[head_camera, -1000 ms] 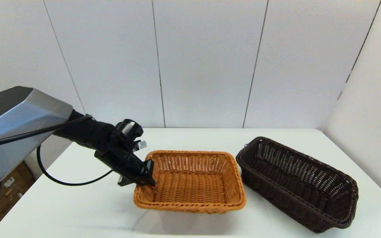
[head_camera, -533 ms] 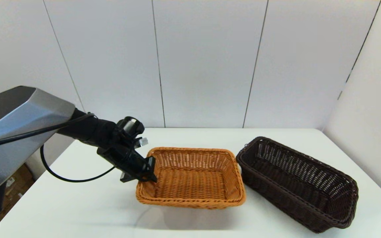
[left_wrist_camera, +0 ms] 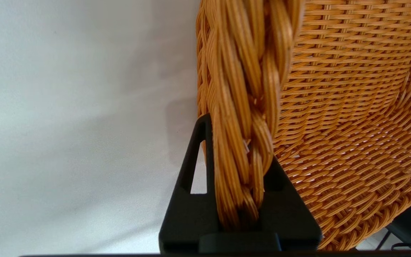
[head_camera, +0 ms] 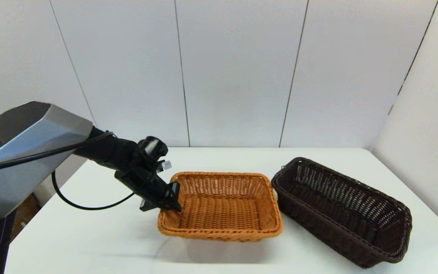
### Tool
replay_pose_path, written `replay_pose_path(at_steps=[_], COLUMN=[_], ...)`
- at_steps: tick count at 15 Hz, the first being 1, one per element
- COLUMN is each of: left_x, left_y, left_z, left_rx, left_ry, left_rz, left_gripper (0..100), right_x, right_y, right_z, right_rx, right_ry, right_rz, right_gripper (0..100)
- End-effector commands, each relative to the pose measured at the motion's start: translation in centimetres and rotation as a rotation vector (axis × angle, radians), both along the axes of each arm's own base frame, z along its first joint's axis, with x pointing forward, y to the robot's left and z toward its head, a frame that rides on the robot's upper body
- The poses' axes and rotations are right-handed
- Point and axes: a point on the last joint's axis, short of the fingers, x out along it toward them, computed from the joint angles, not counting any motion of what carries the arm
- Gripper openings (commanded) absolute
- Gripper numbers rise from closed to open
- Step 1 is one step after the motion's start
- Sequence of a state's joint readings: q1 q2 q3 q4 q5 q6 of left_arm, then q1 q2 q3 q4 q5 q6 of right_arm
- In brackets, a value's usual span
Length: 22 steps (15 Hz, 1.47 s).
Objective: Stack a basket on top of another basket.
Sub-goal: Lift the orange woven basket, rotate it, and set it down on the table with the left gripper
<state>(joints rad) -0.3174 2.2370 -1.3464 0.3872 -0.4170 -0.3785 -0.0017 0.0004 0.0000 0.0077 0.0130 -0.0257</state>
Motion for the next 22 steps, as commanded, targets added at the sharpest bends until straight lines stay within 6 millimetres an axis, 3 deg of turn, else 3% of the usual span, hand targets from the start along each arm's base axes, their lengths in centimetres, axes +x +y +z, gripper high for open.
replay_pose_path(at_steps=[1, 9, 10, 15, 17, 19, 22], left_x=[0.2, 0.0, 0.1, 0.0, -0.2, -0.7, -2.8], left_y=[-0.1, 0.0, 0.0, 0.0, 0.1, 0.2, 0.9], left_z=[-0.3, -0.4, -0.3, 0.1, 1.2, 3.4, 8.8], left_rx=[0.005, 0.01, 0.009, 0.005, -0.004, -0.022, -0.052], left_ry=[0.022, 0.033, 0.03, 0.02, -0.004, -0.055, -0.153], left_rz=[0.002, -0.003, -0.003, -0.003, -0.002, -0.003, -0.005], left_gripper=[0, 0, 100, 100, 100, 100, 100], right_x=[0.0, 0.0, 0.0, 0.0, 0.0, 0.0, 0.0], right_y=[0.0, 0.0, 0.0, 0.0, 0.0, 0.0, 0.0], right_z=[0.0, 0.0, 0.0, 0.0, 0.0, 0.0, 0.0], right_rx=[0.0, 0.0, 0.0, 0.0, 0.0, 0.0, 0.0], right_ry=[0.001, 0.001, 0.001, 0.001, 0.001, 0.001, 0.001], right_rz=[0.001, 0.001, 0.001, 0.001, 0.001, 0.001, 0.001], right_gripper=[100, 100, 100, 100, 100, 100, 100])
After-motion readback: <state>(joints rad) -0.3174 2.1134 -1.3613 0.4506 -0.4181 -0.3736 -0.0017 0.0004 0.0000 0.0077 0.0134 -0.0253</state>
